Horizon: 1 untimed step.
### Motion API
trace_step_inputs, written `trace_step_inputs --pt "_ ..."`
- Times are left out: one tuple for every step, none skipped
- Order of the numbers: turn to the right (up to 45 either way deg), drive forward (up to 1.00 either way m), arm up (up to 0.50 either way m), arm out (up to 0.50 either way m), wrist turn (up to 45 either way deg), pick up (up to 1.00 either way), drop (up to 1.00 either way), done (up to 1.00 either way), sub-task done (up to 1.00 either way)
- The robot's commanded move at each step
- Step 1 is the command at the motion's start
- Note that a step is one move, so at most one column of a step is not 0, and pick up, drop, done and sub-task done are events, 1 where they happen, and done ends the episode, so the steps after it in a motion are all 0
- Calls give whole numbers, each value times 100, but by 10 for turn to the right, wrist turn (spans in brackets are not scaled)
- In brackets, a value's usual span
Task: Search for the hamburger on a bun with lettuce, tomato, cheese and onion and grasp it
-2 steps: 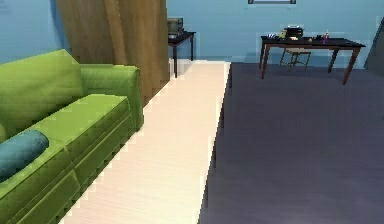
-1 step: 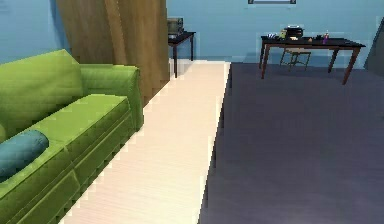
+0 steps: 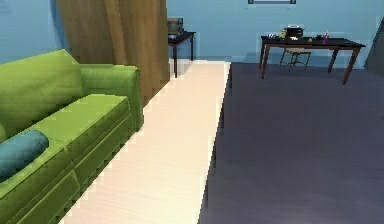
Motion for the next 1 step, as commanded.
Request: trace_step_inputs --pt "0 0 0 0 450 0 0 0 0"
